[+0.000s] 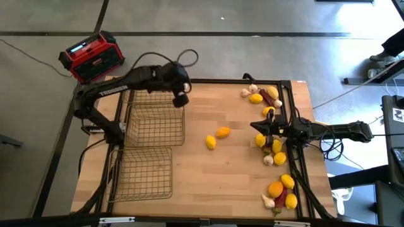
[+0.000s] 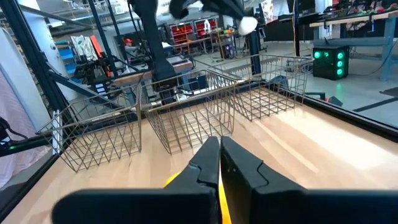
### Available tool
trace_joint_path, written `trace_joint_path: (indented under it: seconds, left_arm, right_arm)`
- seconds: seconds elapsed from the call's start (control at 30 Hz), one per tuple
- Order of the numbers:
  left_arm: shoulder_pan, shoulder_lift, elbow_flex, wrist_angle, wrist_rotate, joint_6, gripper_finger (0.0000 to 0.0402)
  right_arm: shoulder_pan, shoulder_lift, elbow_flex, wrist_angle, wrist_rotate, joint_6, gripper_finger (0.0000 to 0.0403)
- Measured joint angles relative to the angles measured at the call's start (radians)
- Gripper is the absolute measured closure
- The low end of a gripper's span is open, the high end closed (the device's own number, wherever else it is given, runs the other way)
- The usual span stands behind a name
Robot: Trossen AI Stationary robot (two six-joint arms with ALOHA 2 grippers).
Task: Sort produce into baskets
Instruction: Put the garlic in the top wire basket
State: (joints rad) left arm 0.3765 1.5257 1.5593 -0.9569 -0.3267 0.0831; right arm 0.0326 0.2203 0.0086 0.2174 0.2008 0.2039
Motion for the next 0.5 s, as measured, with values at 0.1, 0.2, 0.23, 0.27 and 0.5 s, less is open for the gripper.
trace_joint_path:
  seconds: [0.1, 0.2, 0.23, 0.27, 0.5]
  left_arm:
    - [0.047, -0.015, 0.0, -0.023, 0.0, -0.006, 0.0375]
    - [0.086, -0.031, 0.0, -0.031, 0.0, -0.006, 0.0375]
    - [0.097, -0.035, 0.0, -0.03, 0.0, -0.006, 0.0375]
    - [0.108, -0.037, 0.0, -0.031, 0.0, -0.007, 0.0375]
    - [0.184, -0.037, 0.0, -0.105, 0.001, -0.026, 0.0375]
  right_arm:
    - [0.0, 0.0, 0.0, -0.021, 0.0, 0.0, 0.0387]
    - [0.0, 0.0, 0.0, -0.032, 0.0, 0.0, 0.0387]
    - [0.0, 0.0, 0.0, -0.04, 0.0, 0.0, 0.0387]
    - [0.0, 0.0, 0.0, -0.047, 0.0, 0.0, 0.0387]
    - [0.0, 0.0, 0.0, -0.064, 0.0, 0.0, 0.0387]
